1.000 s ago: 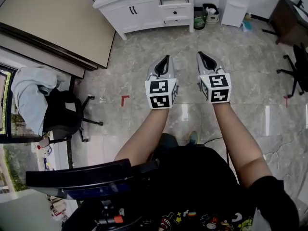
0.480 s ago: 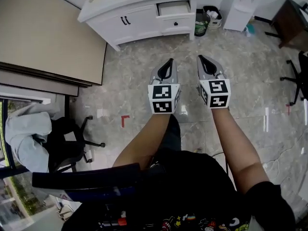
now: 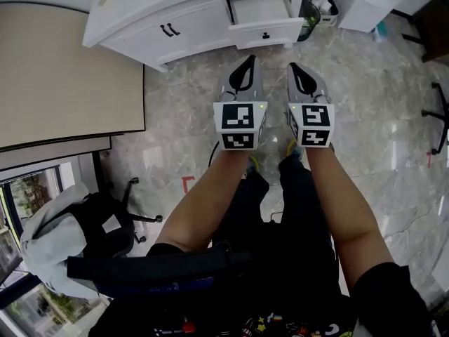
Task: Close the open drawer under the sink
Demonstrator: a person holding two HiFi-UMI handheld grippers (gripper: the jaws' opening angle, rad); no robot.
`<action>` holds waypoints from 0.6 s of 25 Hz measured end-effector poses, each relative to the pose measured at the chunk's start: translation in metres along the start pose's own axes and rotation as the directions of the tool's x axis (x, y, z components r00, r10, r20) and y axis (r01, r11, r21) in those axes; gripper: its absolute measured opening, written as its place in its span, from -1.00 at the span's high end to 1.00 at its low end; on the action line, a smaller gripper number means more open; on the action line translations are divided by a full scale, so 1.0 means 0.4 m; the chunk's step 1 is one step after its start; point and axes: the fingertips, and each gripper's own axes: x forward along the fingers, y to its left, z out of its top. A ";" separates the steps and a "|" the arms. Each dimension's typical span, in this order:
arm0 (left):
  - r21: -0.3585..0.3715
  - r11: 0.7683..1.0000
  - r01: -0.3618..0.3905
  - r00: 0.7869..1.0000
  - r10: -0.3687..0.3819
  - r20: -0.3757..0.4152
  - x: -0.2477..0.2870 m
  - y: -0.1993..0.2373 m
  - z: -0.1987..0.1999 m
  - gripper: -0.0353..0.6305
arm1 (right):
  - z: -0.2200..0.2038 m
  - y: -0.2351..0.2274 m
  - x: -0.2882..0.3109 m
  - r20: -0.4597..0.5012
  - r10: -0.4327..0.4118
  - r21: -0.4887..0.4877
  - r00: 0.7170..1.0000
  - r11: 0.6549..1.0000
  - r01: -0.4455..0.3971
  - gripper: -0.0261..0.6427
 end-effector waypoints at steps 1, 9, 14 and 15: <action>-0.002 1.000 -0.010 1.000 0.010 0.004 0.039 0.018 -0.030 0.89 | -0.036 -0.013 0.050 -0.003 0.005 0.000 1.000 1.000 -0.005 0.85; -0.060 0.995 -0.083 0.996 0.085 0.032 0.334 0.146 -0.392 0.89 | -0.371 -0.088 0.469 0.008 0.042 -0.015 0.999 0.999 -0.042 0.79; -0.060 0.994 -0.096 0.993 0.100 0.067 0.445 0.203 -0.556 0.89 | -0.503 -0.104 0.657 0.043 -0.006 -0.032 0.999 0.999 0.007 0.79; -0.048 0.994 -0.098 0.992 0.102 0.078 0.462 0.213 -0.577 0.89 | -0.518 -0.104 0.683 0.049 -0.014 -0.038 0.999 0.999 0.016 0.85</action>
